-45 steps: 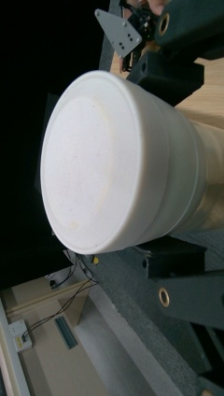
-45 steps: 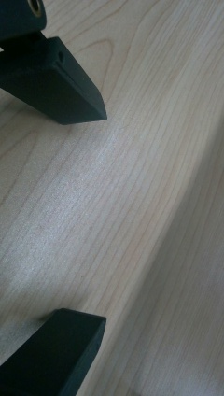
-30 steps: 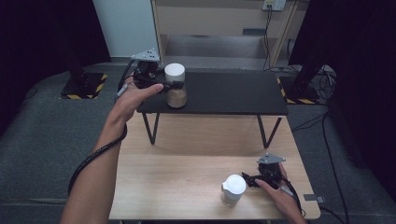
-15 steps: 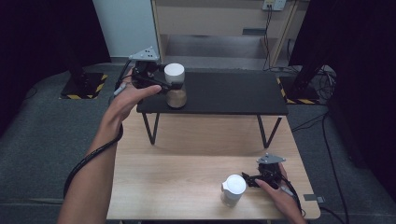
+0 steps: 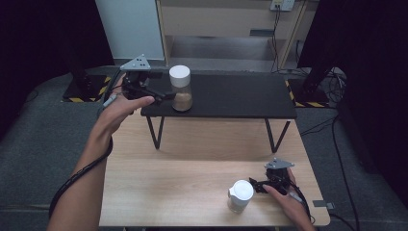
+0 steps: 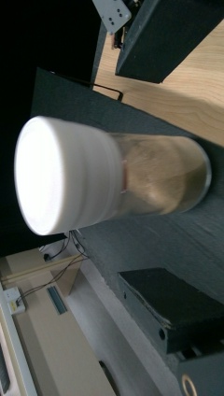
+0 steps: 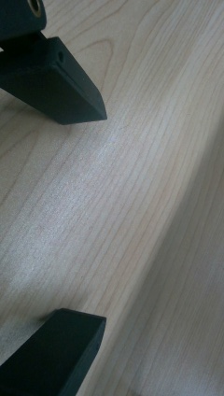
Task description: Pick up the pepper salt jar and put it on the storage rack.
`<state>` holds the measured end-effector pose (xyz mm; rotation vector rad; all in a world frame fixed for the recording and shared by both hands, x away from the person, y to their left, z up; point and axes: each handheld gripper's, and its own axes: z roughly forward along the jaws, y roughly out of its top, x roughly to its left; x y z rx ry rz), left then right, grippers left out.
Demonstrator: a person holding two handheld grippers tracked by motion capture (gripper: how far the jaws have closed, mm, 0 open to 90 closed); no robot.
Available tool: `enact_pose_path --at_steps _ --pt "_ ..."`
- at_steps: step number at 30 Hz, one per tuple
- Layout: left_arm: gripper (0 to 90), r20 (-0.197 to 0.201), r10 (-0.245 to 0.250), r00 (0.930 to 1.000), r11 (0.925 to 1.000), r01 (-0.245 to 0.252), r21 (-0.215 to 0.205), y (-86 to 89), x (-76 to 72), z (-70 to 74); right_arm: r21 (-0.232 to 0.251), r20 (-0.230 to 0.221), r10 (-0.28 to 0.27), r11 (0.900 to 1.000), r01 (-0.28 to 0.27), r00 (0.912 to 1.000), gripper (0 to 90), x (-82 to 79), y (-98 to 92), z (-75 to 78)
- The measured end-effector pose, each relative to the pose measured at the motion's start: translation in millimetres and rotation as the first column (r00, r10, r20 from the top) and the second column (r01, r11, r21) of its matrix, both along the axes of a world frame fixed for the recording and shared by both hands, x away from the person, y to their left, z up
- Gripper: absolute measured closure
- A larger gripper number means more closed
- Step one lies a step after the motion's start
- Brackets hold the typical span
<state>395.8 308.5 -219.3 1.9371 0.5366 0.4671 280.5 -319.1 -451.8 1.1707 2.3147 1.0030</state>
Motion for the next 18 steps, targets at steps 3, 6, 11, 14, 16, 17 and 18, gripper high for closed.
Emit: enact_pose_path --at_steps 3,6,11,14,16,17,18 --pt "2.4 0.015 0.01 0.9998 0.9998 -0.01 0.015 1.5 -12.0 -0.9 -0.001 -0.001 0.0 1.0 0.0 1.0 4.2 0.1 0.0 0.1" --pt "2.5 0.018 0.03 0.9994 0.9995 -0.03 0.006 3.7 -23.4 -3.2 -0.001 -0.001 0.0 1.0 0.0 1.0 4.2 0.1 0.0 0.2" --pt "2.4 0.03 0.05 0.9983 0.9986 -0.051 0.018 2.6 -41.2 -6.6 -0.001 -0.001 0.001 1.0 -0.001 1.0 4.2 0.1 0.0 0.2" --pt "2.3 0.028 0.066 0.9974 0.9977 -0.067 0.011 0.9 -49.8 -10.8 -0.003 -0.001 -0.002 1.0 0.002 1.0 4.2 -0.3 0.6 0.3" --pt "2.2 0.034 0.079 0.9963 0.9966 -0.079 0.024 -2.2 -56.8 -12.4 -0.002 -0.001 -0.005 1.0 0.005 1.0 4.2 -0.8 1.0 0.3" --pt "2.2 0.036 0.083 0.9959 0.9962 -0.084 0.026 -3.1 -60.1 -13.5 -0.002 -0.001 -0.006 1.0 0.006 1.0 4.3 -0.9 1.2 0.3" --pt "2.1 0.038 0.086 0.9956 0.996 -0.086 0.024 -3.7 -63.5 -15.0 -0.003 -0.001 -0.007 1.0 0.007 1.0 4.3 -1.2 1.4 0.3"
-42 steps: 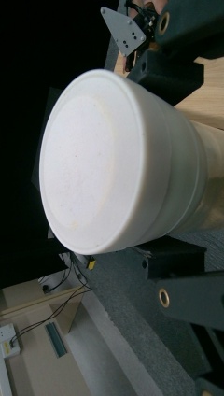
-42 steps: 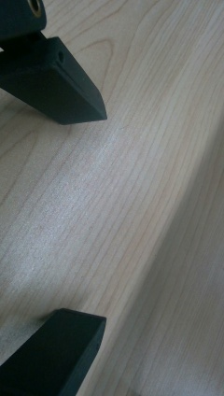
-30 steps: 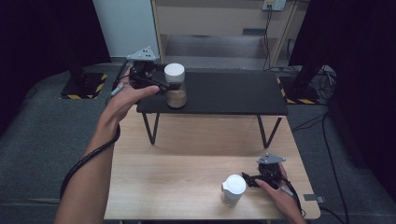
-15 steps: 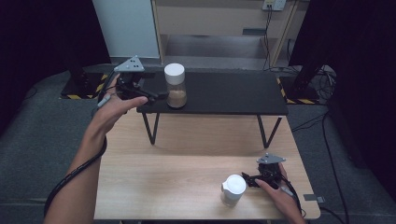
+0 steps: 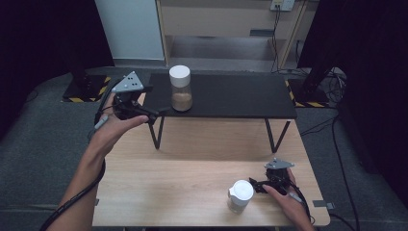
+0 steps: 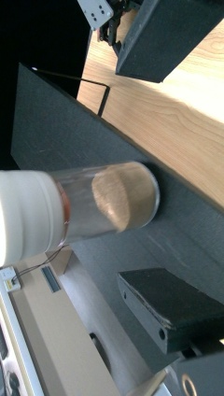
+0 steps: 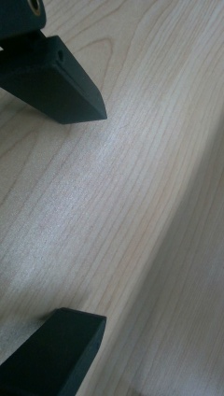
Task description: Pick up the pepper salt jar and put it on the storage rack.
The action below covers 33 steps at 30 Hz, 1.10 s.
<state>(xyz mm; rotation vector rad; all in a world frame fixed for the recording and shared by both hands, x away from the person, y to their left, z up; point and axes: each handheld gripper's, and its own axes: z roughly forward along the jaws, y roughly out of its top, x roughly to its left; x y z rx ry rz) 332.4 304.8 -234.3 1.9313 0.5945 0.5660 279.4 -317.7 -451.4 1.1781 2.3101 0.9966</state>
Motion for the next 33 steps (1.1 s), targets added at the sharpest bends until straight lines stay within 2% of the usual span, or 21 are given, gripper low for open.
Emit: enact_pose_path --at_steps 5,10,16,19,28,33 --pt "1.9 0.003 0.02 0.9998 0.9997 -0.02 0.014 -5.6 -14.3 -5.8 0.0 0.001 -0.001 1.0 0.001 1.0 4.3 -0.3 0.1 -0.2" --pt "1.7 -0.006 0.034 0.9994 0.9991 -0.034 0.025 -13.6 -23.6 -18.1 0.0 0.002 -0.002 1.0 0.002 1.0 4.3 -0.4 0.1 -0.3" --pt "1.6 -0.021 0.041 0.9989 0.9987 -0.041 0.03 -21.4 -32.6 -37.8 0.002 0.001 -0.003 1.0 0.003 1.0 4.3 -0.4 0.1 -0.3" --pt "1.4 -0.022 0.048 0.9986 0.9976 -0.047 0.052 -26.4 -37.4 -46.0 0.002 0.001 -0.003 1.0 0.003 1.0 4.3 -0.5 0.1 -0.3" --pt "2.1 -0.058 0.025 0.998 0.9987 -0.022 0.046 -37.2 -44.8 -79.2 0.001 0.002 -0.005 1.0 0.005 1.0 4.3 -0.9 0.5 -0.4" --pt "1.9 -0.081 0.033 0.9962 0.9971 -0.028 0.07 -42.6 -47.5 -94.3 0.001 0.003 -0.006 1.0 0.006 1.0 4.3 -1.1 0.6 -0.5"
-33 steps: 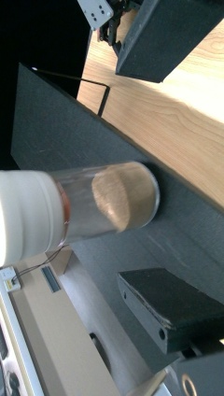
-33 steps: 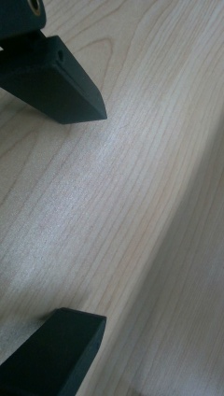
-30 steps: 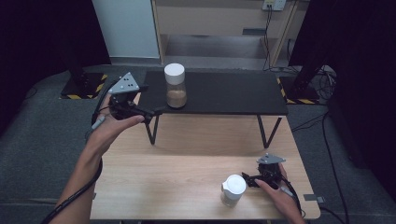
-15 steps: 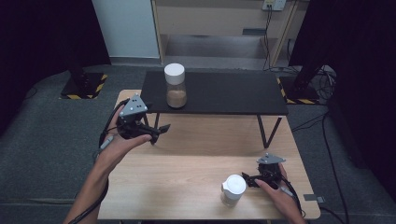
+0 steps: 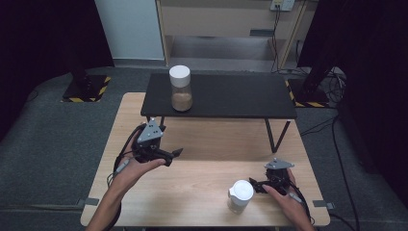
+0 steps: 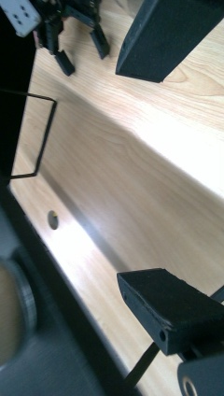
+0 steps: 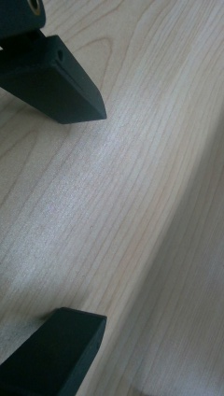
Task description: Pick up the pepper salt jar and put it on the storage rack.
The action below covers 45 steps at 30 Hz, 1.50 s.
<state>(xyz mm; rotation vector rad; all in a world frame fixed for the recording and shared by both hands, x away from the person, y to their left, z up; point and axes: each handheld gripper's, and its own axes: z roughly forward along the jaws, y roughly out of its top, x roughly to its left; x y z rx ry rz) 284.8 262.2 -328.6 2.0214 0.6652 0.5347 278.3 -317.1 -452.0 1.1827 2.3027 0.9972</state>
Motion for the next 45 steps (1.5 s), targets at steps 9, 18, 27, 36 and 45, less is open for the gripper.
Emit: enact_pose_path --at_steps 9,18,27,36,45 --pt "1.7 -0.051 0.016 0.9986 0.9998 -0.015 0.015 -0.8 -3.7 -29.9 0.0 0.0 -0.002 1.0 0.002 1.0 4.3 -0.2 0.2 0.0" --pt "1.7 -0.104 0.056 0.993 0.9983 -0.054 0.022 2.6 -12.0 -60.1 0.0 0.002 -0.004 1.0 0.004 1.0 4.3 -0.9 0.6 -0.2" --pt "2.0 -0.155 0.123 0.9801 0.9924 -0.121 0.022 17.7 -24.2 -83.8 -0.001 0.001 -0.004 1.0 0.004 1.0 4.4 -0.9 0.6 -0.2" --pt "2.0 -0.202 0.221 0.9539 0.9745 -0.224 0.01 40.7 -39.4 -102.8 -0.001 0.002 -0.004 1.0 0.004 1.0 4.3 -0.9 0.6 -0.2" --pt "2.0 -0.234 0.289 0.9282 0.9551 -0.296 0.007 52.1 -44.9 -110.4 -0.001 0.002 -0.004 1.0 0.004 1.0 4.4 -0.9 0.6 -0.2"
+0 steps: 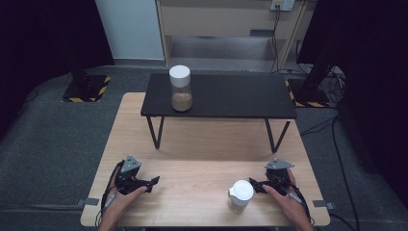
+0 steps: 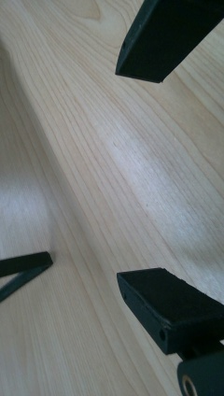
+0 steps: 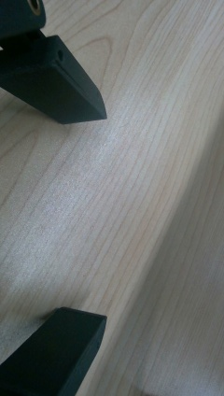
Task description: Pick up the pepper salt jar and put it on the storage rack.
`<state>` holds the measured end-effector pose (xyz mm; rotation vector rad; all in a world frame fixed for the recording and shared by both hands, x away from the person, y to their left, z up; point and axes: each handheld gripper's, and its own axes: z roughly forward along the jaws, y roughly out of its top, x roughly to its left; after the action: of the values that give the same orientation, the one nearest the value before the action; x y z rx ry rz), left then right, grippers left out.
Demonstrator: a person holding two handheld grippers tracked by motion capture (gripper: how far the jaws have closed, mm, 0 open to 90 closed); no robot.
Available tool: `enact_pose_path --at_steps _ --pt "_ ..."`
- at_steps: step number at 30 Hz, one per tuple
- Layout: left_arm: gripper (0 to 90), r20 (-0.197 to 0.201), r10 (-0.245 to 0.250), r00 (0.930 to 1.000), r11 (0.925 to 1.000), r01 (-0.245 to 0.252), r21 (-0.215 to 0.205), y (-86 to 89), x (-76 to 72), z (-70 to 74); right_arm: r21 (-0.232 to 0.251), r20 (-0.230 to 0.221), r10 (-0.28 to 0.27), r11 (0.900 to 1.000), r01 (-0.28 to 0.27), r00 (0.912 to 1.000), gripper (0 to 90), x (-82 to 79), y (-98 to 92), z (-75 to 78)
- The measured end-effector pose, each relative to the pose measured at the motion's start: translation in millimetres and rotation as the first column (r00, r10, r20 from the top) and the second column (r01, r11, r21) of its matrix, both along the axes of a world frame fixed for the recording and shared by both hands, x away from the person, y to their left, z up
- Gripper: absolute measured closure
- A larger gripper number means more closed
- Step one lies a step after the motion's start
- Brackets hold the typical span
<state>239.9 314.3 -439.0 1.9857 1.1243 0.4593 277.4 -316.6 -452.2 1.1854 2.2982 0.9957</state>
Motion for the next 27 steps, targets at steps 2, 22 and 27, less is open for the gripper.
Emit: enact_pose_path --at_steps 2,22,27 --pt "2.0 -0.01 0.008 0.9999 1.0 -0.008 0.006 0.2 -0.2 -0.6 0.0 0.0 0.0 1.0 0.0 1.0 4.3 0.0 0.0 0.0" --pt "2.1 -0.084 0.046 0.9954 0.9974 -0.041 0.06 -8.2 4.1 -7.1 0.0 0.0 -0.002 1.0 0.002 1.0 4.4 -0.4 0.3 0.0" --pt "0.6 -0.076 0.038 0.9964 0.9971 -0.033 0.069 -8.9 3.2 -8.5 0.0 0.0 -0.003 1.0 0.003 1.0 4.4 -0.5 0.3 0.1"
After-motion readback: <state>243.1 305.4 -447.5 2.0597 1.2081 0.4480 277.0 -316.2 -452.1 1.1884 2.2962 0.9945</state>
